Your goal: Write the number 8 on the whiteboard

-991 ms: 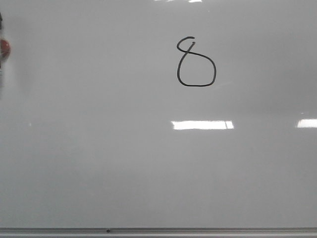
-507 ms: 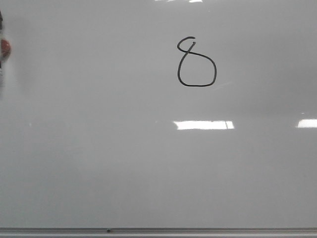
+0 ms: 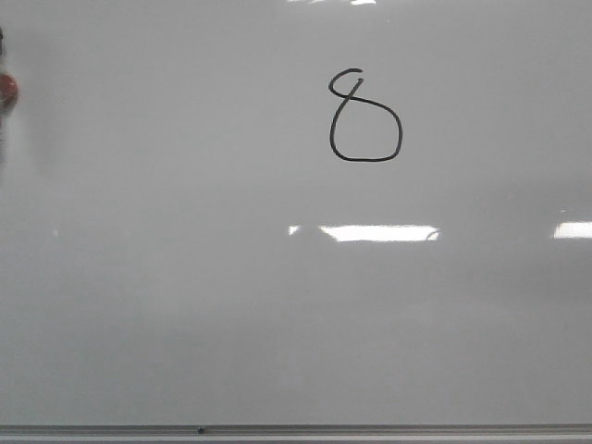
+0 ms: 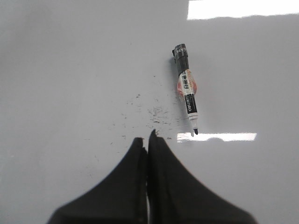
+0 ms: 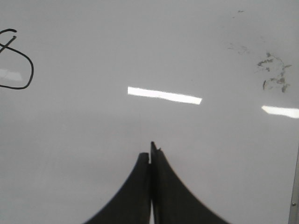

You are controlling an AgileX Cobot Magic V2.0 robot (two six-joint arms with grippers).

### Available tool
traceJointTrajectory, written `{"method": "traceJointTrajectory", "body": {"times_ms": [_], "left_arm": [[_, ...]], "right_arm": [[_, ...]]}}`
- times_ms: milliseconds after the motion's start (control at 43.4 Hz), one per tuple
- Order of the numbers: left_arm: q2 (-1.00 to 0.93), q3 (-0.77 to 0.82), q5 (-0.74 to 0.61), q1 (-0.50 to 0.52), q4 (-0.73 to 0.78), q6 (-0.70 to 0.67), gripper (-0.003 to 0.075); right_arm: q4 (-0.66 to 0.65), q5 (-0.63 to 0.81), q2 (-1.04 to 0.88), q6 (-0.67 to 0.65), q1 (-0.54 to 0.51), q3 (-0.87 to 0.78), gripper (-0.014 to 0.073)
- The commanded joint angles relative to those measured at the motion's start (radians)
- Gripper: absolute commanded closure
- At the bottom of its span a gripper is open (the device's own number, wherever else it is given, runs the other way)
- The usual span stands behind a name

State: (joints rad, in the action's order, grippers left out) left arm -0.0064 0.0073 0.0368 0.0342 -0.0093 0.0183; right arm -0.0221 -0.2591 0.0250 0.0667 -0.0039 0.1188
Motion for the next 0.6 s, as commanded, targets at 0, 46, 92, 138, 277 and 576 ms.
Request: {"method": "traceJointTrajectory", "body": {"times_ms": [0, 46, 92, 138, 277, 576], "left_arm": [[-0.013, 0.013, -0.09, 0.0, -0.002, -0.009, 0.0741], [-0.013, 0.013, -0.09, 0.0, -0.002, -0.009, 0.0741], [-0.013, 0.013, -0.09, 0.0, -0.002, -0.009, 0.0741], [-0.013, 0.013, -0.09, 0.0, -0.002, -0.009, 0.0741], [-0.013, 0.013, -0.09, 0.0, -0.002, -0.009, 0.0741], [-0.013, 0.013, -0.09, 0.0, -0.002, -0.009, 0.0741]], "right_arm": [[0.014, 0.194, -0.032, 0.0, -0.015, -0.053, 0.0701], [0.014, 0.228, -0.052, 0.0, -0.017, -0.086, 0.0701], [0.015, 0.277, -0.055, 0.0, -0.017, -0.122, 0.0701], [0.016, 0.318, -0.054, 0.0, -0.021, -0.148, 0.0701], [0.022, 0.3, -0.054, 0.0, -0.031, -0.143, 0.0701], [0.046, 0.336, -0.054, 0.0, -0.031, -0.143, 0.0701]]}}
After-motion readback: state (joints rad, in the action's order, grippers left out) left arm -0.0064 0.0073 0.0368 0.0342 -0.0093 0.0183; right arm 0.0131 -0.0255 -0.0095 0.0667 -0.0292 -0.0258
